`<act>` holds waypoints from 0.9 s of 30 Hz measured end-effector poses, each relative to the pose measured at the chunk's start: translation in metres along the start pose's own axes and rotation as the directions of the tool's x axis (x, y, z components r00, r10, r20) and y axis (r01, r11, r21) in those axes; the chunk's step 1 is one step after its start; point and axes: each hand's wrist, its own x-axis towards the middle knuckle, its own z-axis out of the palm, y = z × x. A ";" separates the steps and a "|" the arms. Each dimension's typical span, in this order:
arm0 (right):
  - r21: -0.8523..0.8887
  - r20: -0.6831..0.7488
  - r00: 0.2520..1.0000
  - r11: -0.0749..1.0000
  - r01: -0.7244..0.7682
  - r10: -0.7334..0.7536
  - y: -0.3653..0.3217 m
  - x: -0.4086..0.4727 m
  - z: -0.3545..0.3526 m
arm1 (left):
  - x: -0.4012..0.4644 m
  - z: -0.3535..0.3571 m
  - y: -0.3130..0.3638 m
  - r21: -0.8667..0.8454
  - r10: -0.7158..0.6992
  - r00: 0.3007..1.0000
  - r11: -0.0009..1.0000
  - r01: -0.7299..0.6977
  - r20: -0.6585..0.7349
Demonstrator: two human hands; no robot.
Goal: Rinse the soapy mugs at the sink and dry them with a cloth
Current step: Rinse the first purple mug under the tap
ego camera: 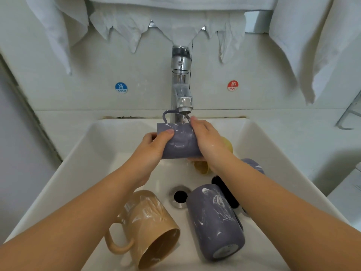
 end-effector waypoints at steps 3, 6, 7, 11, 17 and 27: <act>-0.092 -0.041 0.990 0.987 0.132 -0.137 0.001 0.000 -0.006 | 0.002 0.005 0.002 -0.053 -0.012 0.999 0.998 0.015 0.045; -0.179 -0.073 0.965 0.955 0.236 -0.252 0.003 0.002 -0.005 | 0.001 0.017 0.010 -0.080 -0.004 0.999 0.997 0.008 0.043; -0.215 -0.074 0.957 0.942 0.259 -0.280 0.005 0.003 -0.006 | 0.001 0.021 0.013 -0.092 -0.011 1.000 0.996 0.013 0.021; -0.325 -0.014 0.939 0.890 0.320 -0.343 0.009 0.004 -0.010 | -0.002 0.028 0.023 -0.232 -0.150 0.988 0.963 0.138 -0.033; -0.199 -0.153 0.966 0.964 0.177 -0.209 0.007 0.016 -0.023 | -0.004 0.029 0.015 -0.159 -0.037 0.985 0.985 0.064 0.166; -0.328 -0.039 0.934 0.887 0.324 -0.356 0.014 0.006 -0.012 | 0.001 0.021 0.013 -0.324 -0.125 0.984 0.932 0.161 0.129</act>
